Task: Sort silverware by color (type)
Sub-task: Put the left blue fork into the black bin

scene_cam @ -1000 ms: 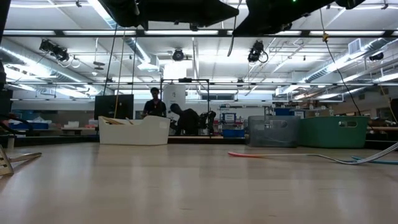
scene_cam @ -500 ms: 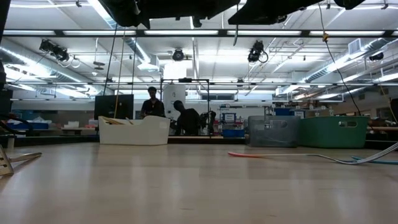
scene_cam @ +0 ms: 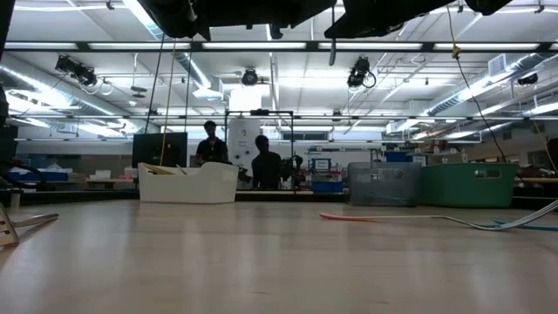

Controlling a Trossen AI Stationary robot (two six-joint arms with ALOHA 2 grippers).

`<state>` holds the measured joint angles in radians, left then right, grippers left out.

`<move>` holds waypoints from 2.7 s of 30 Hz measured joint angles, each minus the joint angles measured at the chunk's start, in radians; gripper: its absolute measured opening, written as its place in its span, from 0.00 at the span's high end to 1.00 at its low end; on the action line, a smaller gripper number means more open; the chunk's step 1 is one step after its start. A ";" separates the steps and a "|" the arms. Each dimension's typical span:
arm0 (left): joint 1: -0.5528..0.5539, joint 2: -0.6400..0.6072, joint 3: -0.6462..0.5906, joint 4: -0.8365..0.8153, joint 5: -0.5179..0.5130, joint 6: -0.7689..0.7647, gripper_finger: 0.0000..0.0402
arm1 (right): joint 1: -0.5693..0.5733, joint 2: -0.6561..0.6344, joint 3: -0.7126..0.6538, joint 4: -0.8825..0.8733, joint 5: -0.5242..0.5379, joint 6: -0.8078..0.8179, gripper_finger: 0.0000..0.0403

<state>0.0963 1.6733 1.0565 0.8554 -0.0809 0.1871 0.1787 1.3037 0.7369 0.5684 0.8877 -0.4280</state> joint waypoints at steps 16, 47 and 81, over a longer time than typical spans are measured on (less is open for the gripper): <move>0.031 -0.046 0.000 -0.281 0.000 0.011 0.74 | 0.015 -0.005 0.000 -0.039 0.061 0.006 0.96; -0.069 -0.058 0.000 -0.981 -0.004 -0.001 0.74 | -0.254 -0.008 0.000 -0.386 -0.131 0.254 0.96; -0.087 -0.057 0.000 -1.002 -0.005 -0.018 0.74 | -0.739 0.046 0.132 -0.976 -0.631 0.522 0.96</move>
<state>0.0090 1.6165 1.0565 -0.1465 -0.0856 0.1686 -0.5602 1.3499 0.8685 -0.4074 0.2570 0.0944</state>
